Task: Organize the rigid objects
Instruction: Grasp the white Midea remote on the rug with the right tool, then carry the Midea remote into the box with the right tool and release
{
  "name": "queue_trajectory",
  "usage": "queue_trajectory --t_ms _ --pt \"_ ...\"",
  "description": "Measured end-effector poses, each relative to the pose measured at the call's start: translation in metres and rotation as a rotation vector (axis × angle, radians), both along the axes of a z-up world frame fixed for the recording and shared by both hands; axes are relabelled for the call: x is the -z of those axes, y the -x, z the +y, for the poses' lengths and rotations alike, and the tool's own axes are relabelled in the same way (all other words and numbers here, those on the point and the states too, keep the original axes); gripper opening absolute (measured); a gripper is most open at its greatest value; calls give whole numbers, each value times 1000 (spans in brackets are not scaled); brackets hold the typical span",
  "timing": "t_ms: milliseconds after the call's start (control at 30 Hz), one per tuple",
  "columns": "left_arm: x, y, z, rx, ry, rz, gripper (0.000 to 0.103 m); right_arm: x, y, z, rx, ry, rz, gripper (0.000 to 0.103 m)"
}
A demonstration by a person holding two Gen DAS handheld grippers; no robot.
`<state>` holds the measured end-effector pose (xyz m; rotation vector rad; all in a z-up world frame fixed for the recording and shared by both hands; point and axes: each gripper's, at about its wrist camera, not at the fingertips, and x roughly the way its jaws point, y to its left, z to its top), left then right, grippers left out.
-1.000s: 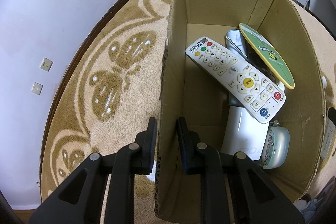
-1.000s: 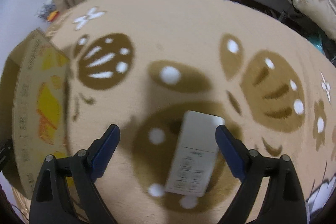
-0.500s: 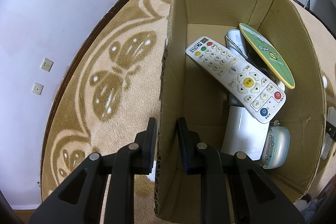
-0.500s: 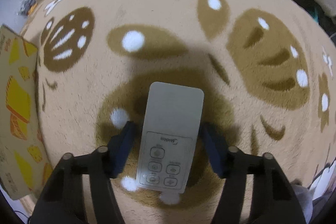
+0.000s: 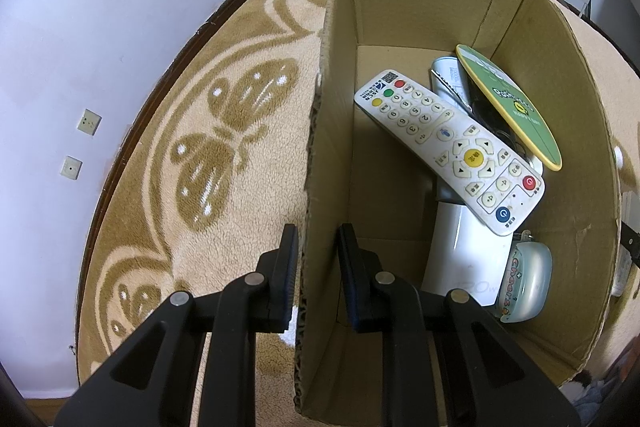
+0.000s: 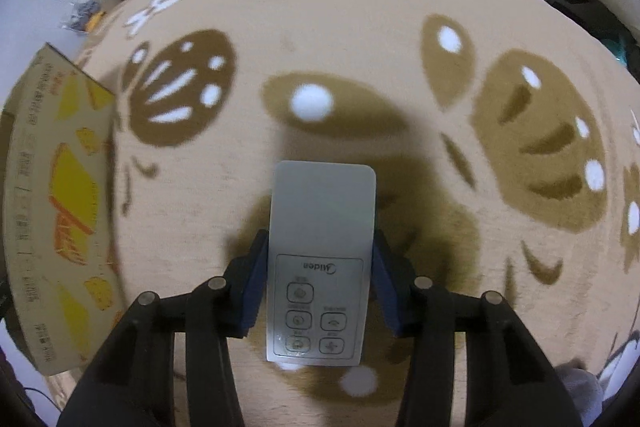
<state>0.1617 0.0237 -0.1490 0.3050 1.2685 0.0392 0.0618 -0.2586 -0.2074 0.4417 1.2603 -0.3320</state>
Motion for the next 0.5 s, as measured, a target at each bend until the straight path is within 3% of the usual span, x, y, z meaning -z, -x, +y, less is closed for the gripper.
queue_trajectory --t_ms 500 --pt "0 0 -1 1 -2 0 20 -37 -4 26 -97 22 -135 52"
